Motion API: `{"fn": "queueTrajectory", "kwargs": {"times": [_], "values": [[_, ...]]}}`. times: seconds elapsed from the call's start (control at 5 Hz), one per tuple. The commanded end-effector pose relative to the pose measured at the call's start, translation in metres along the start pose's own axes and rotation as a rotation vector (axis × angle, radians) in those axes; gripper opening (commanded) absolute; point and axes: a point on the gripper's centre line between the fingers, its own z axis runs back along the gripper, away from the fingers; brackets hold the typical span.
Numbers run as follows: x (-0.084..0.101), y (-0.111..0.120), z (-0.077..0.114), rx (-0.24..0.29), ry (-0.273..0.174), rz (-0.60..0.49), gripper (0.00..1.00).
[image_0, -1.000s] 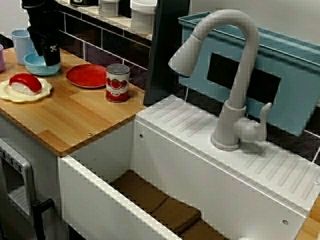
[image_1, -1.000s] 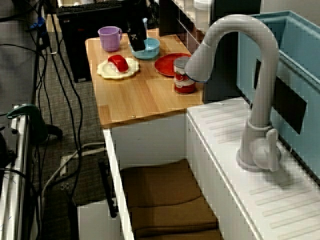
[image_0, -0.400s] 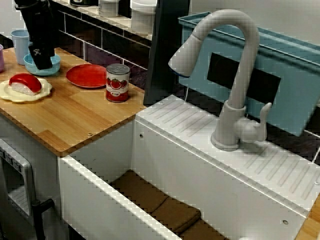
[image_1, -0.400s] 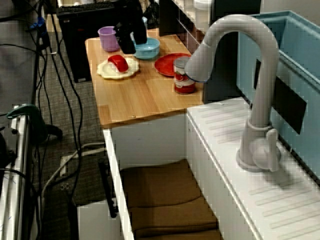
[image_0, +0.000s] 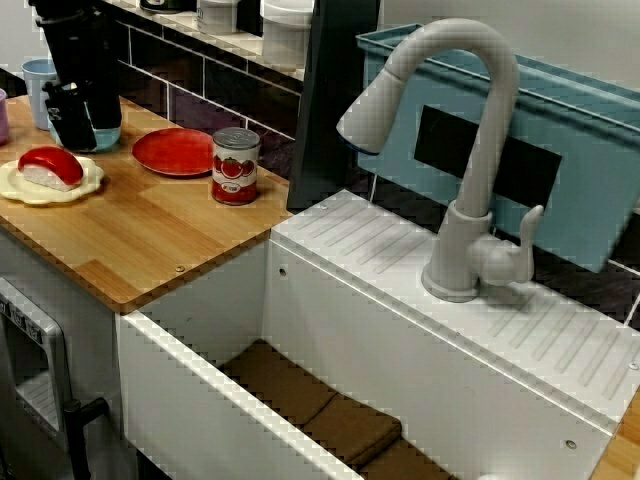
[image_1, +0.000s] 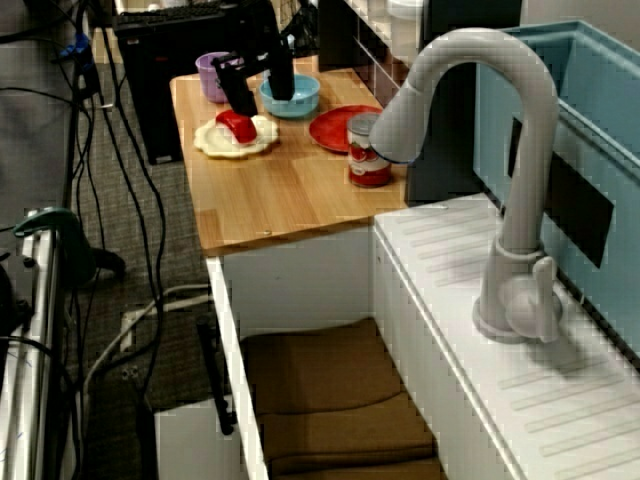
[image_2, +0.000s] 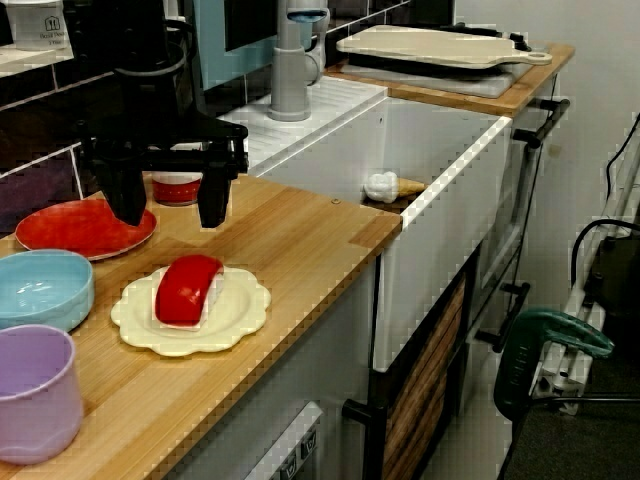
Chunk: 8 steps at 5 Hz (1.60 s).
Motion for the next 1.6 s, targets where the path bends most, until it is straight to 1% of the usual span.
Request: {"fn": "queueTrajectory", "kwargs": {"times": [0.0, 0.2, 0.4, 0.8, 1.0, 1.2, 1.4], "values": [[-0.004, 0.002, 0.026, 0.070, 0.064, -0.167, 1.00], [-0.014, 0.001, 0.028, 0.085, 0.073, -0.171, 1.00], [-0.022, -0.007, 0.032, 0.094, 0.070, -0.184, 1.00], [-0.034, -0.029, 0.040, 0.076, 0.082, -0.191, 1.00], [-0.039, -0.033, 0.040, 0.080, 0.079, -0.186, 1.00], [-0.040, -0.034, 0.035, 0.078, 0.083, -0.170, 1.00], [-0.038, -0.028, 0.033, 0.090, 0.085, -0.120, 1.00]]}}
